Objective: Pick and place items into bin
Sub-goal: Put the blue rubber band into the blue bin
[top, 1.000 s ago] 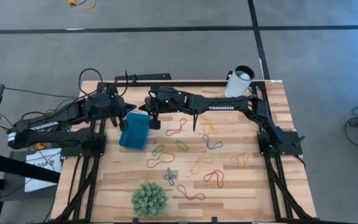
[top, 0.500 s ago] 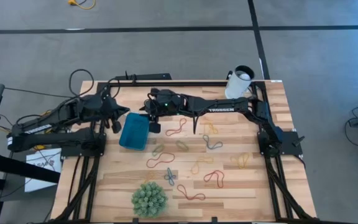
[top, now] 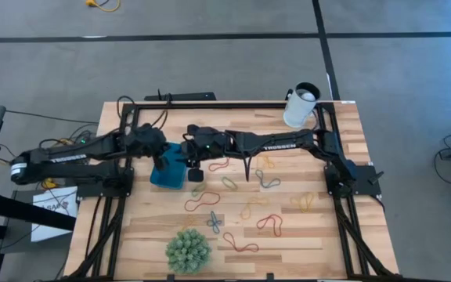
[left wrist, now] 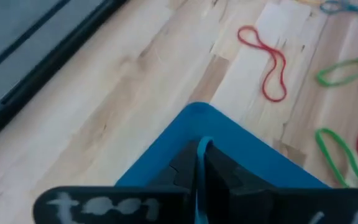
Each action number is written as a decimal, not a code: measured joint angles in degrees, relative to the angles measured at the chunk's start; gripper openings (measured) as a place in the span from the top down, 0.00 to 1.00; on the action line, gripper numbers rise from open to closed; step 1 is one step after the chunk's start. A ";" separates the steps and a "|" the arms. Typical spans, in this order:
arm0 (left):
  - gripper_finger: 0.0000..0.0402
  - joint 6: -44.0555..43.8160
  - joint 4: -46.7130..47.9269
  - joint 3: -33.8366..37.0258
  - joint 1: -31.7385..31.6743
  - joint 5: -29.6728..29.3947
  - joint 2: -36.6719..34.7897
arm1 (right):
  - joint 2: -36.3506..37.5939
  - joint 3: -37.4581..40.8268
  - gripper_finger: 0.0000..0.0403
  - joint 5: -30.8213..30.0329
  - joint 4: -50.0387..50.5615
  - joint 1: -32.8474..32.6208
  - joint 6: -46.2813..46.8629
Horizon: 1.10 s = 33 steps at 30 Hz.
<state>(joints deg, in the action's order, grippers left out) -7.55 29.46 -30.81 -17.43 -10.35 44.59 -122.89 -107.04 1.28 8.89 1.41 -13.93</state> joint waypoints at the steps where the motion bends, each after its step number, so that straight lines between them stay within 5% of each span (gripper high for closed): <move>1: 1.00 -0.67 -0.46 0.78 0.00 -0.02 0.72 | 0.02 0.00 0.73 0.02 -0.17 0.02 0.00; 19: 0.99 -3.72 -13.72 9.32 0.00 -0.94 12.60 | 0.02 0.00 0.73 0.08 0.80 1.36 -0.02; 33: 0.76 -1.96 -13.86 7.35 0.00 -0.94 16.55 | 0.00 0.00 0.73 0.11 3.11 1.36 -1.49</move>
<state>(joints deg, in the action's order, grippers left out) -9.51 15.60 -23.46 -17.43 -11.29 61.14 -122.89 -107.04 1.39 12.00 2.76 -15.42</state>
